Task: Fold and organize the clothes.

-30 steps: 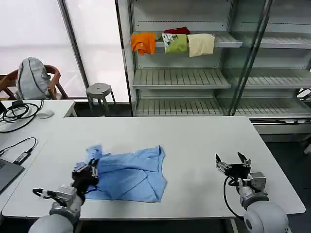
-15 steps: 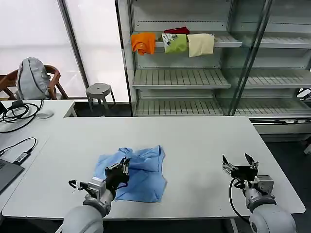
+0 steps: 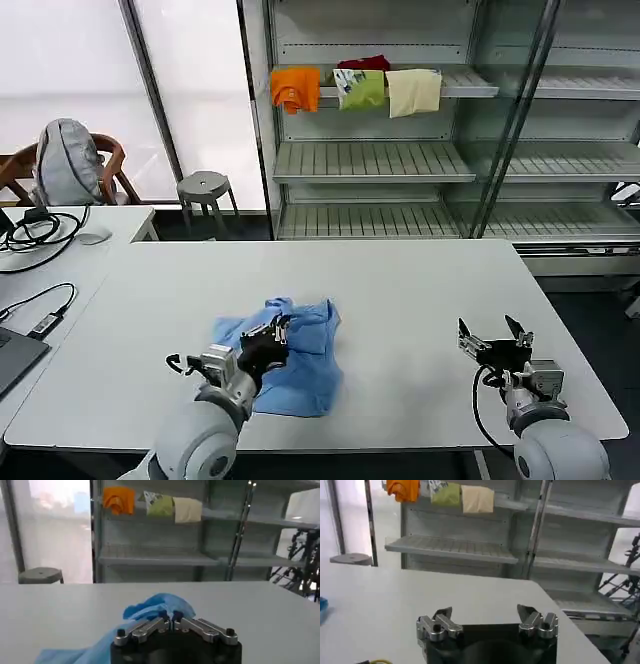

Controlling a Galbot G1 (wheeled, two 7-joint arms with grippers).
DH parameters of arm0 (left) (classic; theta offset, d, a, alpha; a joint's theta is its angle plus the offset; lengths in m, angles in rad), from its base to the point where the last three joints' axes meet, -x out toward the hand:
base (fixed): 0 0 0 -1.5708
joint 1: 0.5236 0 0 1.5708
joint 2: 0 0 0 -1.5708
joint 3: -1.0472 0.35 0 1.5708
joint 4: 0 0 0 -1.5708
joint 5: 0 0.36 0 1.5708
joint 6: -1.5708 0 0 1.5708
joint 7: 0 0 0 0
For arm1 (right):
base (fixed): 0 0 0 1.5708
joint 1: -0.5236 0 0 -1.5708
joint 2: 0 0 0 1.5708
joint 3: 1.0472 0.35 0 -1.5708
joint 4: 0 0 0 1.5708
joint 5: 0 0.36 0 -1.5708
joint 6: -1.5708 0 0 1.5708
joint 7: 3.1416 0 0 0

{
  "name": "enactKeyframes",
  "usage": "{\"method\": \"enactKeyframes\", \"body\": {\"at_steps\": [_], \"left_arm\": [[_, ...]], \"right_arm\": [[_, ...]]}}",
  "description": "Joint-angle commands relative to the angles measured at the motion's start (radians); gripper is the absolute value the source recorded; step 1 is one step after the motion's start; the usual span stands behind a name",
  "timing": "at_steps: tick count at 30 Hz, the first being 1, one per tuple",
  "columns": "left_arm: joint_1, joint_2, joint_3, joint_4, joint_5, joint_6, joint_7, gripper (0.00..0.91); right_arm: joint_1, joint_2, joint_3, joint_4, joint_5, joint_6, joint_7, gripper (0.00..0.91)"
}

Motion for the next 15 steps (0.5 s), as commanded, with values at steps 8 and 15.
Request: {"method": "enactKeyframes", "body": {"at_steps": [8, 15], "left_arm": [[-0.045, -0.070, 0.039, 0.068, -0.045, -0.025, 0.028, 0.907], [-0.033, -0.074, 0.024, 0.000, -0.054, -0.114, 0.077, 0.907]], "right_arm": [[-0.003, -0.005, 0.003, 0.002, 0.001, 0.000, -0.004, 0.907], [0.006, 0.004, -0.007, 0.001, -0.001, 0.000, -0.004, 0.907]]}}
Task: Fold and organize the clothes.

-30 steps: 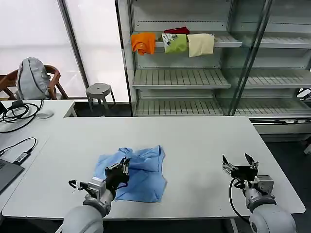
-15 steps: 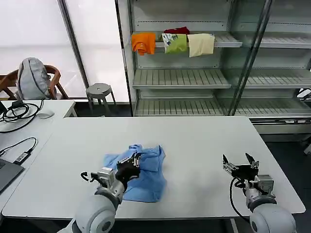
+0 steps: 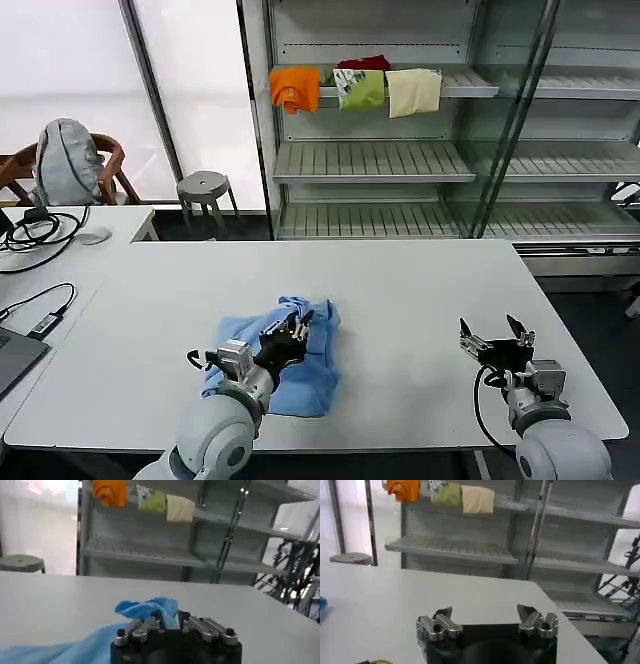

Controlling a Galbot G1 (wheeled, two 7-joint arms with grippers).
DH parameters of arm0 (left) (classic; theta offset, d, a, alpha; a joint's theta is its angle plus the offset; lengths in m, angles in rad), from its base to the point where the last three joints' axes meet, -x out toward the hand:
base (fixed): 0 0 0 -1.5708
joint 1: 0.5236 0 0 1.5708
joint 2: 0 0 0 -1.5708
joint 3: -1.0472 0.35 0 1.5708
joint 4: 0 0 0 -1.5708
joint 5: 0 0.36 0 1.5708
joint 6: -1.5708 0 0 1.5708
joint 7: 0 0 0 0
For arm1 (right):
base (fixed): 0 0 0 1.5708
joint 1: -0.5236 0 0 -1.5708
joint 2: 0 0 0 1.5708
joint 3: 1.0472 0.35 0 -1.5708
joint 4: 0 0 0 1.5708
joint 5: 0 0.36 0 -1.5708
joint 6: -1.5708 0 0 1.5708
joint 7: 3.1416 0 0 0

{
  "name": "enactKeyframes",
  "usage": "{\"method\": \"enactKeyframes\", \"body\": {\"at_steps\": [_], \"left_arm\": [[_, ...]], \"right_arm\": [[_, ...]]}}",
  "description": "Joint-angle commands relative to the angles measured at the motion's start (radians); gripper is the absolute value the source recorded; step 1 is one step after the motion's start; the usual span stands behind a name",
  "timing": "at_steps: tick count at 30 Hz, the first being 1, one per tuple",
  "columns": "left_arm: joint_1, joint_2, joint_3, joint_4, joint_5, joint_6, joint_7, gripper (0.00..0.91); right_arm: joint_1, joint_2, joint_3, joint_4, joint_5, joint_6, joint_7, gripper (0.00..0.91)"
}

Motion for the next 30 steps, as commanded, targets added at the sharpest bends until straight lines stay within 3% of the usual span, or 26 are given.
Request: {"method": "enactKeyframes", "body": {"at_steps": [1, 8, 13, 19, 30], "left_arm": [[0.001, -0.008, -0.018, -0.073, -0.017, -0.090, 0.056, 0.907], [0.046, 0.129, -0.198, -0.175, -0.008, -0.100, 0.091, 0.907], [0.189, 0.212, -0.313, -0.110, 0.118, -0.022, 0.021, 0.907], [0.342, 0.171, -0.341, -0.061, 0.119, 0.004, -0.064, 0.907], [0.280, 0.125, -0.279, 0.052, 0.098, 0.005, -0.088, 0.907]], "right_arm": [[0.006, 0.009, -0.009, 0.000, -0.004, 0.000, 0.000, 0.907], [0.034, 0.008, -0.017, -0.021, -0.002, 0.001, -0.010, 0.907], [0.056, 0.010, -0.026, -0.029, 0.002, 0.008, -0.017, 0.907], [0.069, 0.013, -0.040, -0.030, -0.001, 0.009, -0.015, 0.907], [0.048, 0.001, -0.039, -0.017, -0.006, 0.008, -0.014, 0.907]]}}
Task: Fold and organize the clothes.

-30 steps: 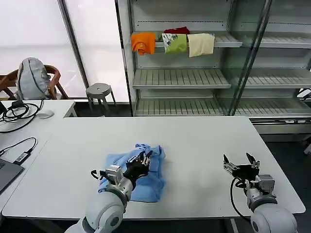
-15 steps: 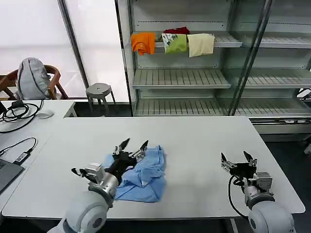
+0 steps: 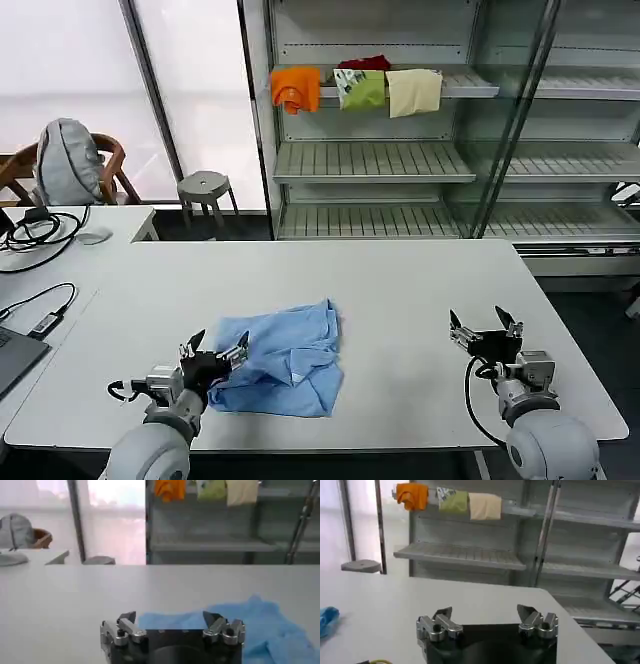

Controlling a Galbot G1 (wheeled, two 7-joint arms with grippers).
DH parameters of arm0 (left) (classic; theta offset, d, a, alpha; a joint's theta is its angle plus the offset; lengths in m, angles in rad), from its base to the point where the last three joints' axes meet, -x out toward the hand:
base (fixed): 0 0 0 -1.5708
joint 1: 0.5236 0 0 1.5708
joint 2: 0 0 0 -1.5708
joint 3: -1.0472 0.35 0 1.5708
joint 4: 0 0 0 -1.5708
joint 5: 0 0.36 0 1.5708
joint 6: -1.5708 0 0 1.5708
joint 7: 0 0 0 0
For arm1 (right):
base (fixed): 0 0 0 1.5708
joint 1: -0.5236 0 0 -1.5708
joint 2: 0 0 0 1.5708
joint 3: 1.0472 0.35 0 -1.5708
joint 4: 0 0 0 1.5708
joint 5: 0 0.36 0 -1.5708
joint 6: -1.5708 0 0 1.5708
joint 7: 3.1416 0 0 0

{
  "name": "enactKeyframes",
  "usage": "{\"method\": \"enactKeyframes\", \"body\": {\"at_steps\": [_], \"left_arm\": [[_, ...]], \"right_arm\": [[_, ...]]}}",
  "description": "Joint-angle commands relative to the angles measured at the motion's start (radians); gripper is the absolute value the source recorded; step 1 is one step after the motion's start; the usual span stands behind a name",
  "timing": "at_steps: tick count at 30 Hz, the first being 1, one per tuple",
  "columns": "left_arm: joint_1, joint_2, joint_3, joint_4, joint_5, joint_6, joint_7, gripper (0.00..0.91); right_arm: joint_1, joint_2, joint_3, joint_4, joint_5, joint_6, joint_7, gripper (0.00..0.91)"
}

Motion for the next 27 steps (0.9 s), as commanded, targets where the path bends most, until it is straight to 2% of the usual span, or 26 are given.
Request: {"method": "enactKeyframes", "body": {"at_steps": [1, 7, 12, 24, 25, 26, 27], "left_arm": [[0.023, 0.000, -0.017, 0.102, 0.023, 0.000, -0.044, 0.907], [0.011, -0.011, 0.014, 0.081, -0.027, -0.017, -0.050, 0.907], [-0.026, -0.027, 0.010, 0.135, -0.088, -0.094, -0.059, 0.907], [0.000, -0.027, 0.039, 0.143, -0.163, -0.172, -0.024, 0.907], [0.003, -0.028, 0.040, 0.140, -0.169, -0.172, -0.024, 0.887], [0.006, -0.029, 0.040, 0.135, -0.180, -0.169, -0.025, 0.655], [0.008, -0.031, 0.042, 0.130, -0.187, -0.169, -0.033, 0.131]], "right_arm": [[0.000, -0.006, -0.006, 0.005, 0.000, -0.001, 0.000, 0.907], [0.008, -0.007, -0.015, 0.001, -0.007, -0.003, 0.002, 0.907], [0.007, -0.004, -0.025, 0.005, -0.016, -0.003, 0.001, 0.907], [-0.002, 0.003, -0.023, 0.012, -0.022, -0.003, 0.002, 0.907], [-0.005, 0.003, -0.021, 0.014, -0.022, -0.004, 0.002, 0.907], [-0.008, 0.002, -0.020, 0.017, -0.022, -0.004, 0.002, 0.907], [-0.010, 0.002, -0.018, 0.018, -0.022, -0.004, 0.001, 0.907]]}}
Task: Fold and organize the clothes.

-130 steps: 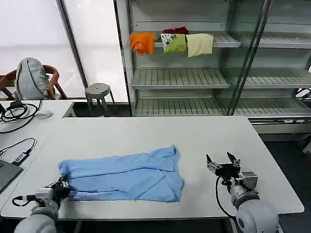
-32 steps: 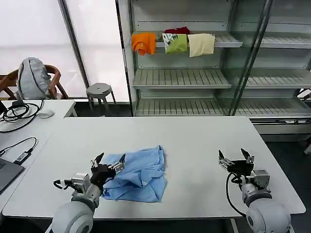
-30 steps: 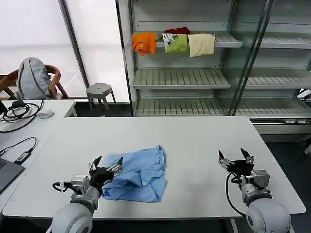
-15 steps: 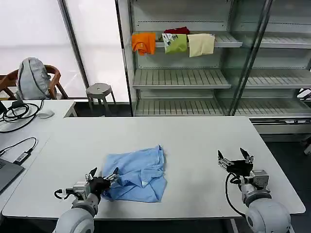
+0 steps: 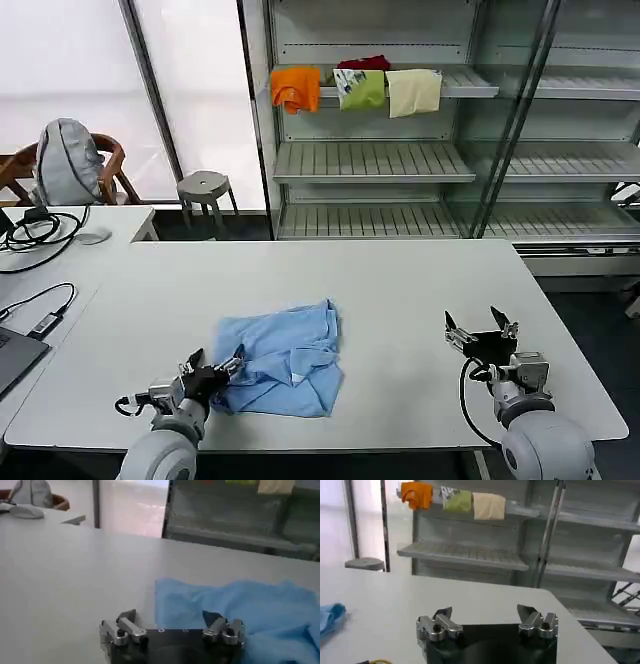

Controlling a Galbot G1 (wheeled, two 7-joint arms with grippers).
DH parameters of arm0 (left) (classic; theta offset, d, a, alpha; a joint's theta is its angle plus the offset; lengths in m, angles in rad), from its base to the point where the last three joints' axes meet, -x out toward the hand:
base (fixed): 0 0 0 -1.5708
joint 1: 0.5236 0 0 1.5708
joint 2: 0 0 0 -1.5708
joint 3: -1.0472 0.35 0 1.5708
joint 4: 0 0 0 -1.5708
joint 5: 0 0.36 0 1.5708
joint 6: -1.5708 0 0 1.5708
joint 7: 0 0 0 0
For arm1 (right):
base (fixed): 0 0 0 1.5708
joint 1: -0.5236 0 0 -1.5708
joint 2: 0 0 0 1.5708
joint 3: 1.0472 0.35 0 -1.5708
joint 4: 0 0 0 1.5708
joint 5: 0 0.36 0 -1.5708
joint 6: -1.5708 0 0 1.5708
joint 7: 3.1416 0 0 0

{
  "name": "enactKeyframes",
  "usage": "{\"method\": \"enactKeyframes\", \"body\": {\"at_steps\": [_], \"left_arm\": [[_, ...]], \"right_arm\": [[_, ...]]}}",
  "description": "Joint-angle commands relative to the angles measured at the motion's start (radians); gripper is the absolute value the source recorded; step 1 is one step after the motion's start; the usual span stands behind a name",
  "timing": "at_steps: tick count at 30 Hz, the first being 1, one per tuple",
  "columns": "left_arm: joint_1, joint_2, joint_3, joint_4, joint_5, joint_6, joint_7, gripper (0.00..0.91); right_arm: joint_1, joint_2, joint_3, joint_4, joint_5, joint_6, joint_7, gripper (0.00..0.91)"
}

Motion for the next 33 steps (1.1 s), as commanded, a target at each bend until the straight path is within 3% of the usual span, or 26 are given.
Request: {"method": "enactKeyframes", "body": {"at_steps": [1, 10, 29, 33], "left_arm": [[0.009, -0.008, 0.017, 0.005, -0.078, -0.044, -0.002, 0.010], [0.023, -0.023, 0.017, 0.025, -0.156, -0.073, -0.012, 0.010], [-0.029, -0.054, 0.004, 0.058, -0.014, -0.078, 0.028, 0.010], [-0.058, -0.009, -0.062, 0.030, -0.012, -0.022, 0.042, 0.010]], "right_arm": [[-0.007, -0.001, 0.005, 0.008, -0.001, 0.000, 0.000, 0.907], [-0.021, 0.000, 0.011, 0.020, -0.001, 0.000, 0.000, 0.907], [-0.022, 0.002, -0.011, 0.032, -0.011, -0.004, 0.004, 0.907], [-0.011, -0.002, -0.014, 0.030, -0.011, -0.004, 0.005, 0.907]]}}
